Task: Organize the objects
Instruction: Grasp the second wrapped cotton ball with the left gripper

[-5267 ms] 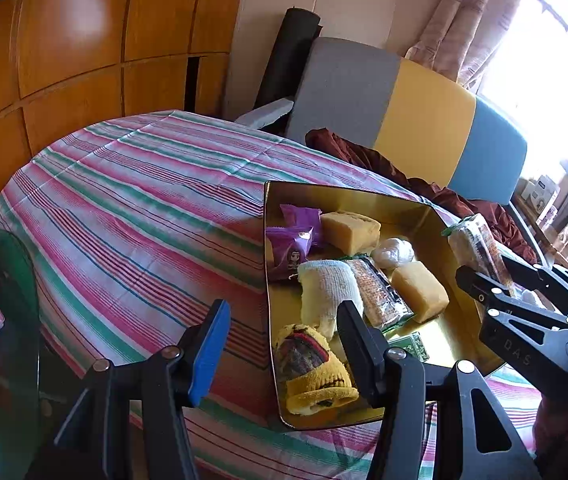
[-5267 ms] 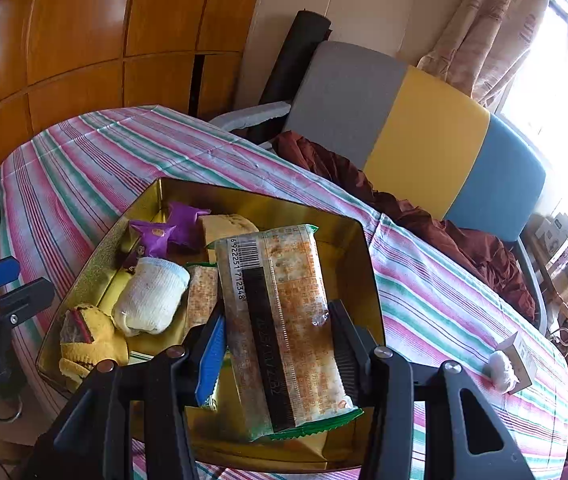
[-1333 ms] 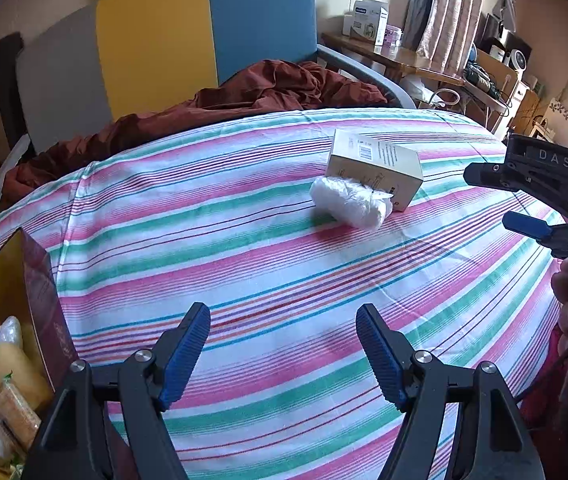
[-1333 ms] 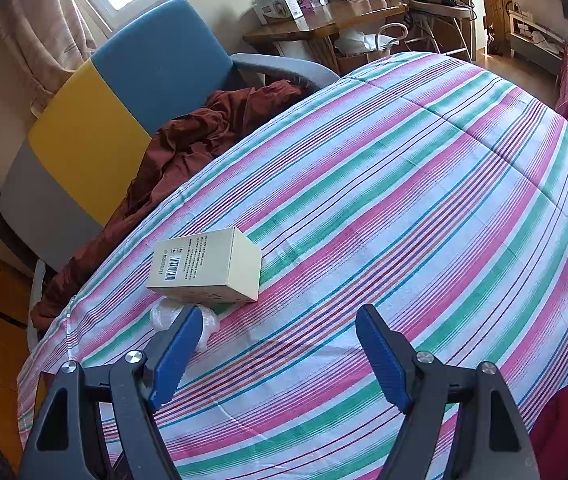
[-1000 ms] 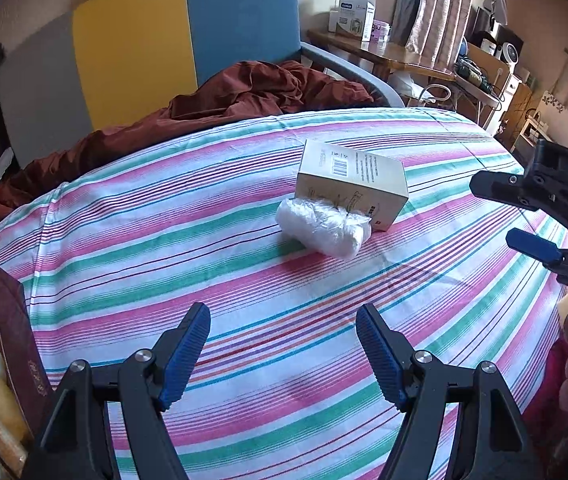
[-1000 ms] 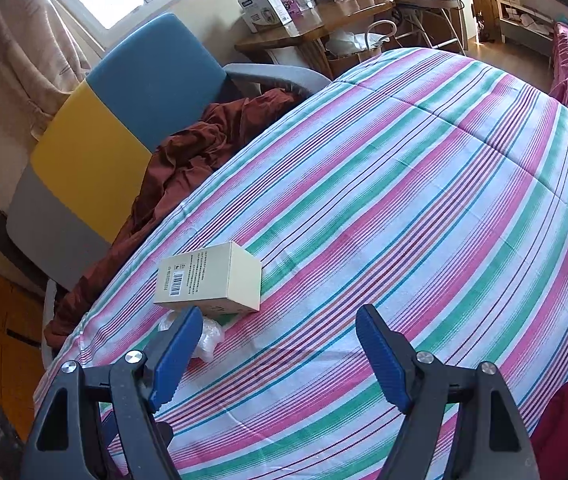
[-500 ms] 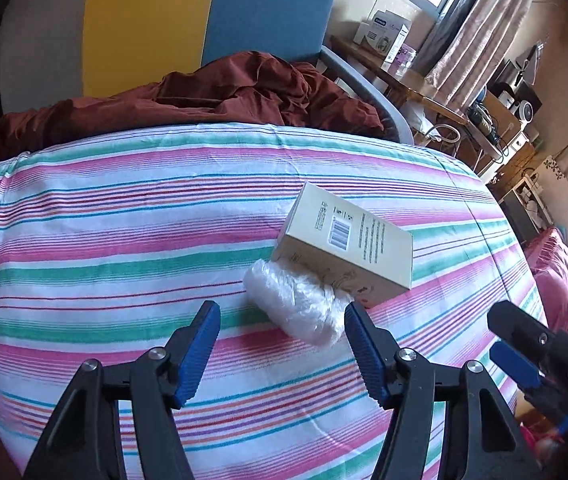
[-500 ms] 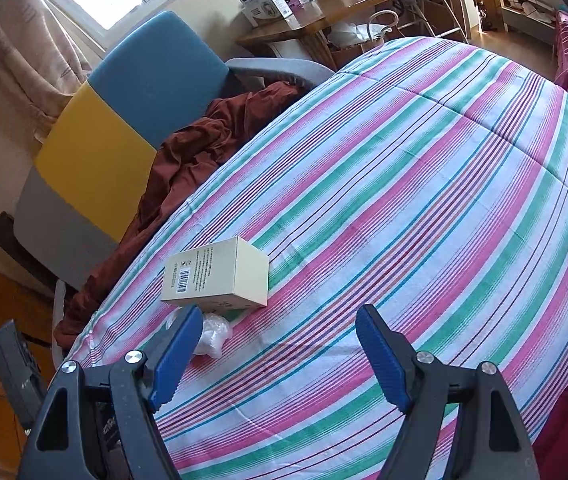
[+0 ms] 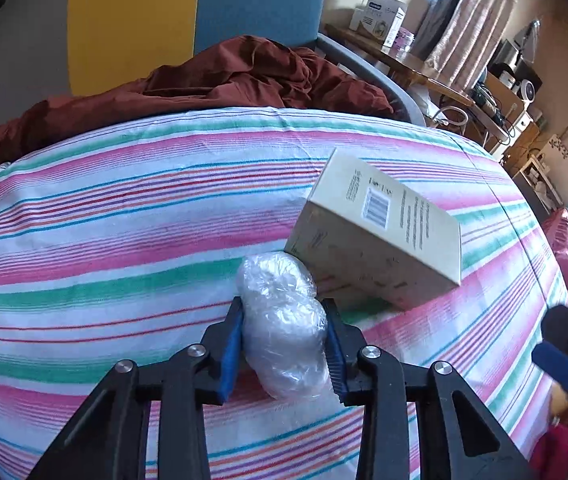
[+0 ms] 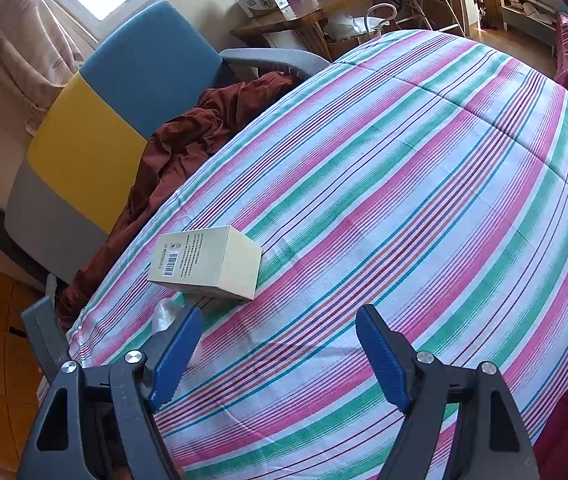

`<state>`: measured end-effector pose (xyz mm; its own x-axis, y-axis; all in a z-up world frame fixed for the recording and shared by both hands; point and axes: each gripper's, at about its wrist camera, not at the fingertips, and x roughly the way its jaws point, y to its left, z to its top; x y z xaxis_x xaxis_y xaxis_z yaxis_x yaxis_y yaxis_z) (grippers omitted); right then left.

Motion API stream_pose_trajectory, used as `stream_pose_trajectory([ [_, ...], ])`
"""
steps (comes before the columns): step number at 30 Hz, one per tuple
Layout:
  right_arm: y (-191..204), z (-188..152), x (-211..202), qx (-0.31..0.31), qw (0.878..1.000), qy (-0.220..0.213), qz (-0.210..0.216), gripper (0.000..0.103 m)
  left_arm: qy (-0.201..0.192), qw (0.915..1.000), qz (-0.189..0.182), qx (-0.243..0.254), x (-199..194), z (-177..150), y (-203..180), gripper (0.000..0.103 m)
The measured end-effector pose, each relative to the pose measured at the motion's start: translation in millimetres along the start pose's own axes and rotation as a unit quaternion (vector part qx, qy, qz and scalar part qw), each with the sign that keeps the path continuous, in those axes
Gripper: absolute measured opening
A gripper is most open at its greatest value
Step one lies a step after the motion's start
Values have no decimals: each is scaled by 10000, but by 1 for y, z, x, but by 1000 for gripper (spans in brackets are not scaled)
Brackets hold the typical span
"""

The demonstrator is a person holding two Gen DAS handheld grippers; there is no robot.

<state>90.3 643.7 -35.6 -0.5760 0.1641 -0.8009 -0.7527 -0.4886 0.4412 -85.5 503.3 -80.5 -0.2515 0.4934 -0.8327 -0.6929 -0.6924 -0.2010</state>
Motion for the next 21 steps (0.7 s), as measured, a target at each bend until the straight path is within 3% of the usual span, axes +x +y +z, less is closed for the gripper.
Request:
stream_pose_trajectory([
  [12,-2,-2,7,-85,9996,212,-145,80,-396,9983,136,406,-82,-121,32,36],
  [15,0,-4,8,-195,9993,238,-209,80,-519,9957,316,699,-84,-133,28,36],
  [21,7,-8,13,-448,9978,318,-360,80,-611,9945,381,759,-81,-134,26,36],
])
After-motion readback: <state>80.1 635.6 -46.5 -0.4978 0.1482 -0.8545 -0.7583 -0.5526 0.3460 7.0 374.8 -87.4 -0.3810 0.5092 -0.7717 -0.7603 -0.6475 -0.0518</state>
